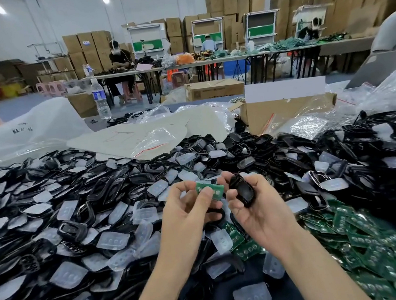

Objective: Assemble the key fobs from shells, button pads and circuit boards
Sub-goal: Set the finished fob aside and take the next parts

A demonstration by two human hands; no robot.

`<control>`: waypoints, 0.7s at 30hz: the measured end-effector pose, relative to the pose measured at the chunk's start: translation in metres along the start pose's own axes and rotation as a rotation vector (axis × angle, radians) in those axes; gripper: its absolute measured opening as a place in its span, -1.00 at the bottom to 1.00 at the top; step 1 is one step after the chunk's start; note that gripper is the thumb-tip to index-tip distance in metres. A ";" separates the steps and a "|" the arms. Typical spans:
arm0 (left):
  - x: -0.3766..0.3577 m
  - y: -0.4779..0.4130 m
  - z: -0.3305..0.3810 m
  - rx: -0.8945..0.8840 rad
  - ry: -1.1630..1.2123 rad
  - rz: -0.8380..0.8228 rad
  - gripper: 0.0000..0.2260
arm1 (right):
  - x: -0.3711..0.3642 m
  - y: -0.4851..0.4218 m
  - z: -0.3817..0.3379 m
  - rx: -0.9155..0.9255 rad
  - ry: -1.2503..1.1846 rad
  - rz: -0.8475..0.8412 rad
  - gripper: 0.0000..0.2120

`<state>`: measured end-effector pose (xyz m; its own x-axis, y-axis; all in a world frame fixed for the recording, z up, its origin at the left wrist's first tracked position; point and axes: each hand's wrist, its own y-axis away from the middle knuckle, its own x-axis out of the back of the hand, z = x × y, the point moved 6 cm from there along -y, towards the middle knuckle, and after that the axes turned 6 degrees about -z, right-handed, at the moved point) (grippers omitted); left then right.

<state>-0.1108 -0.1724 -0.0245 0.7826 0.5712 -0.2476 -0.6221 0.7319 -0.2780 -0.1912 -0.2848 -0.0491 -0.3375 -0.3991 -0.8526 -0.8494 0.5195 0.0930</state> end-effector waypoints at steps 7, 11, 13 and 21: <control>0.006 -0.001 0.000 -0.012 -0.038 0.035 -0.88 | 0.001 -0.002 0.004 0.008 0.065 -0.035 -0.68; 0.007 -0.002 -0.001 -0.011 -0.054 0.032 -0.87 | -0.002 -0.001 0.004 0.017 0.063 -0.037 -0.69; 0.009 -0.002 -0.002 -0.013 -0.066 0.037 -0.87 | -0.003 -0.002 0.005 0.034 0.110 -0.040 -0.72; 0.014 -0.002 -0.005 -0.006 -0.048 0.080 -0.88 | 0.000 -0.006 0.000 0.193 0.474 -0.008 -0.79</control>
<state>-0.0984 -0.1679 -0.0325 0.7307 0.6448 -0.2244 -0.6825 0.6813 -0.2647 -0.1861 -0.2883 -0.0497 -0.5161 -0.6791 -0.5220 -0.7775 0.6271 -0.0471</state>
